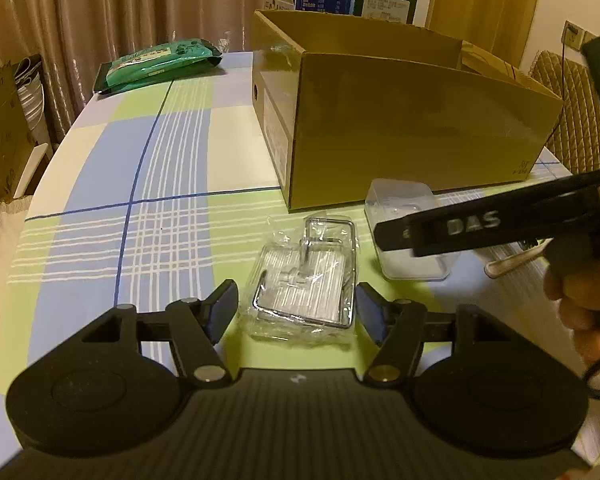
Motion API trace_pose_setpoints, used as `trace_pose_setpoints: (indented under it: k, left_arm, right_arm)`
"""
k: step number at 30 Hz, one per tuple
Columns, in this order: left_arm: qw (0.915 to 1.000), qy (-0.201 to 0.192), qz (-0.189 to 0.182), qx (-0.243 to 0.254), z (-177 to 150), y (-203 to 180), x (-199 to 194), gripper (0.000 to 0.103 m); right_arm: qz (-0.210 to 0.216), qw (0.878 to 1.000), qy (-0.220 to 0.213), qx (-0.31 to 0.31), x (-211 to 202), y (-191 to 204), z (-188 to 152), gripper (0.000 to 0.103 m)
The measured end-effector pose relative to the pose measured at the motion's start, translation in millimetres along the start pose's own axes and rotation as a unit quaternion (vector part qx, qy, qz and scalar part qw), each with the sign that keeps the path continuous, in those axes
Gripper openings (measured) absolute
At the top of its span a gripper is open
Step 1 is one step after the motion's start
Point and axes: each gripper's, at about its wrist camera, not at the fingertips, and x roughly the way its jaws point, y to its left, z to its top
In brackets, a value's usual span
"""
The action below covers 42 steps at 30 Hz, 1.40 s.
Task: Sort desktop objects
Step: 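Grasp the clear plastic container with the right tool while the left tool grasps the bagged wire rack, then lift the container and wire rack and carry both toward the cardboard box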
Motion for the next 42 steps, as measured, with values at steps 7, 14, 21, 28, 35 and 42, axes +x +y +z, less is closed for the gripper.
trace_pose_setpoints:
  k: [7,14,21,28,35,42]
  left_arm:
    - [0.9993,0.001,0.006,0.038,-4.8,-3.9,6.2,0.068]
    - [0.9981,-0.002,0.017,0.059,-2.3,-13.2,10.2,0.069]
    - [0.9953,0.009,0.033,0.091,-3.1,-27.5,10.2,0.057]
    - [0.9949,0.034,0.034,0.089,-14.2,-57.8,-11.2,0.048]
    - [0.996,0.027,0.019,0.083,-50.6,-109.0,-41.0,0.048]
    - [0.9914,-0.003,0.033,0.126,-62.9,-139.9,-48.1,0.056]
  right_arm:
    - [-0.006,1.0,0.015,-0.018,2.2,-5.5,-2.4,0.054]
    - [-0.014,0.999,0.012,-0.026,-21.7,-23.2,-25.0,0.053]
    - [-0.015,0.998,0.008,-0.057,-51.0,-17.7,-56.6,0.053]
    - [-0.029,0.997,0.001,-0.065,-93.9,-30.7,-96.4,0.053]
    - [-0.068,0.996,-0.008,-0.058,-130.9,-58.7,-132.4,0.053]
    - [-0.071,0.996,-0.024,-0.051,-131.6,-60.2,-147.4,0.053]
